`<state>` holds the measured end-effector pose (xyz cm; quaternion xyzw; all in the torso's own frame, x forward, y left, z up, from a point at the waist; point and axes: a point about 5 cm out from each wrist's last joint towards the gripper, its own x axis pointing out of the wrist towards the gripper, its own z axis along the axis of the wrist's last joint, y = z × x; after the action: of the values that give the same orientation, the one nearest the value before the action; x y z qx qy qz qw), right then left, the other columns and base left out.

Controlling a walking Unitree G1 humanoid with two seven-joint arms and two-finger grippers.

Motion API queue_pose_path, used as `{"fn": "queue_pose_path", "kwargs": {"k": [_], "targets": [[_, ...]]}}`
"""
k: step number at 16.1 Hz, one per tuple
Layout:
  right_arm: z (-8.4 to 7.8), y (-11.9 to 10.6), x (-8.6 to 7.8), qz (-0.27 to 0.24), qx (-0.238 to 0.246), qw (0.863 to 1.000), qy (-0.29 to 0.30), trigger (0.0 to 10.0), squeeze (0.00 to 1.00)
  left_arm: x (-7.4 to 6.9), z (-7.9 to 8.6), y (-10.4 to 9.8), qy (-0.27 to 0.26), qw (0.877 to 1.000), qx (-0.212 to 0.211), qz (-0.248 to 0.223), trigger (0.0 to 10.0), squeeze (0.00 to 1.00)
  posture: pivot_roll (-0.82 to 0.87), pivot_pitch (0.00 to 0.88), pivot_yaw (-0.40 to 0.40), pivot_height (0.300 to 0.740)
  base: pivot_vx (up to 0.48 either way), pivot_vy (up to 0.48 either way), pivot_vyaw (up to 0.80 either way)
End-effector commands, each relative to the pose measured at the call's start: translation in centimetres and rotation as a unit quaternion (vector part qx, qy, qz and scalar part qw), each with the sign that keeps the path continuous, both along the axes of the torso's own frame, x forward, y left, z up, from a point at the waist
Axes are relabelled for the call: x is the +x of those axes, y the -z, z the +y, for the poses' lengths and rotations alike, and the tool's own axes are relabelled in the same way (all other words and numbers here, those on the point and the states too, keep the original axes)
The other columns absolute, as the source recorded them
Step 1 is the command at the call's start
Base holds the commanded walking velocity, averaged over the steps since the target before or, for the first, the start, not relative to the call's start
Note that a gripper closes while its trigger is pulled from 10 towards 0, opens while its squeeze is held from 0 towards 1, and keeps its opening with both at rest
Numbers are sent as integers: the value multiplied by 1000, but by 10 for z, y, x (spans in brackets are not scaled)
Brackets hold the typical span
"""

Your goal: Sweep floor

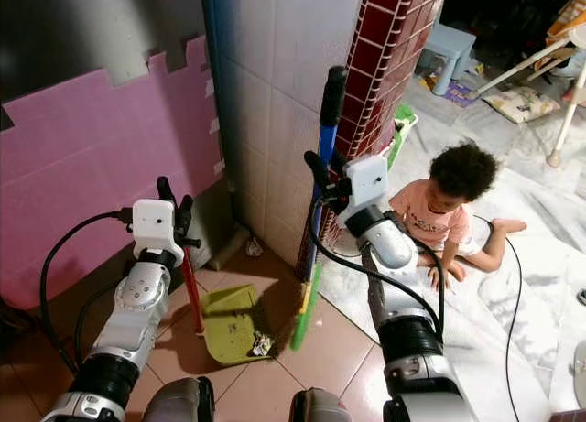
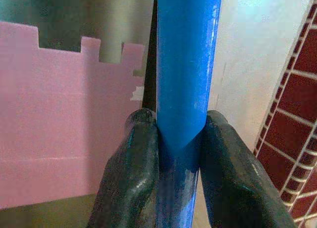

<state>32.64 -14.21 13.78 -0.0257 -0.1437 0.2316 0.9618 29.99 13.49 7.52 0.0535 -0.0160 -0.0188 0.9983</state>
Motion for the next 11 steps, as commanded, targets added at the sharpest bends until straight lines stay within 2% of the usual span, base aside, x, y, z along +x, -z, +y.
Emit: {"fn": "queue_pose_path", "kwargs": {"k": [1, 11], "targets": [[-6, -13, 4, -31, 0, 999, 10, 10000, 0, 3, -2, -12, 1, 1000, -4, -25, 10000, 0, -77, 0, -37, 740, 0, 0, 0], [-10, -14, 9, -32, -4, 999, 13, 10000, 0, 6, -3, -13, -3, 1000, -4, -27, 10000, 0, -90, 0, -42, 740, 0, 0, 0]]}}
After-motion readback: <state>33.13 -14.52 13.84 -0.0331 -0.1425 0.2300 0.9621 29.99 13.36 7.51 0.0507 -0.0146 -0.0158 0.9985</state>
